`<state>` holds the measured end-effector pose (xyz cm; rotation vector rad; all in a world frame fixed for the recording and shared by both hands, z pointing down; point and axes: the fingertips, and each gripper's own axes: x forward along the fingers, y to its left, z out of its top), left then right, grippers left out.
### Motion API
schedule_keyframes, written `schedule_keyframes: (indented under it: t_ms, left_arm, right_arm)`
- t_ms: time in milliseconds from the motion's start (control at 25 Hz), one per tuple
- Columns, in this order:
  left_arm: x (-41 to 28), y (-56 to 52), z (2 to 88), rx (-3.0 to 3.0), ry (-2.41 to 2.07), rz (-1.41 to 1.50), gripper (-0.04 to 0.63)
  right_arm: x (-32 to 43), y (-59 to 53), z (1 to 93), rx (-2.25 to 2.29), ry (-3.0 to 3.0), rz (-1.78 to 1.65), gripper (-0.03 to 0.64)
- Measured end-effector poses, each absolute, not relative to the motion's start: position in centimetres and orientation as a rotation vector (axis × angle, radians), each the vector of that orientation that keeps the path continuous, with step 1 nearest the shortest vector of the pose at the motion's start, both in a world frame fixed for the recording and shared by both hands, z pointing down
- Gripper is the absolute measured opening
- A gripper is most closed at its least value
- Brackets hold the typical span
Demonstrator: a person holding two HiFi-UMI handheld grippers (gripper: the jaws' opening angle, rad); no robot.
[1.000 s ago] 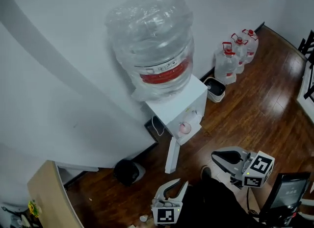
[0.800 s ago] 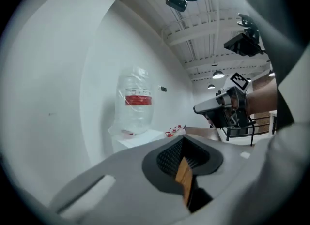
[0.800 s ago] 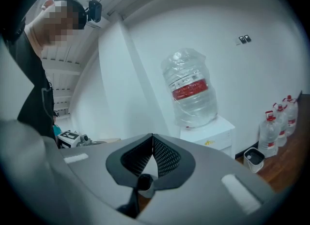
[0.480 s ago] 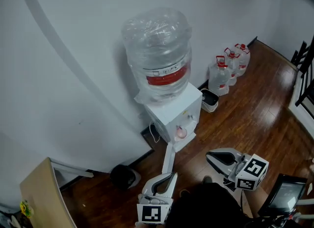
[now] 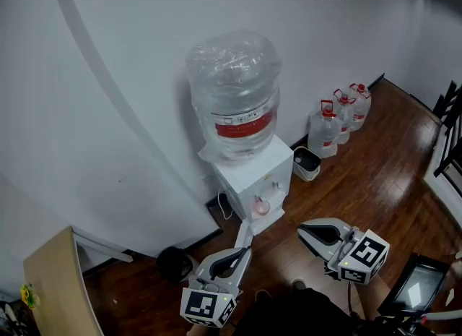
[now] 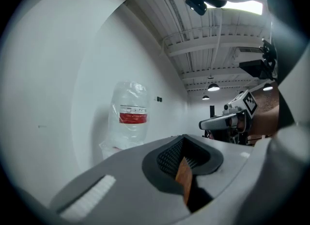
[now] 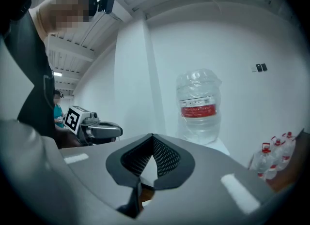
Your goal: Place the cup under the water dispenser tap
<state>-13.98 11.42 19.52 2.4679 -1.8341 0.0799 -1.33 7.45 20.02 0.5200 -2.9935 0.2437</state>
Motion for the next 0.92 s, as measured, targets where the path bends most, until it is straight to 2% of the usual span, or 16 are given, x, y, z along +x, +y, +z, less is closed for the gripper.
schedule_keyframes:
  t_ms: [160, 920]
  left_arm:
    - [-13.1, 11.2, 20.1, 2.456, -1.748, 0.075, 0.319]
    - [-15.6, 10.9, 22.9, 2.348, -1.802, 0.204, 0.319]
  right_arm:
    - [-0.4, 6.7, 21.1, 0.556, -2.998, 0.335, 0.0]
    - [-2.0, 7.6, 21.6, 0.516, -2.98, 0.285, 0.0]
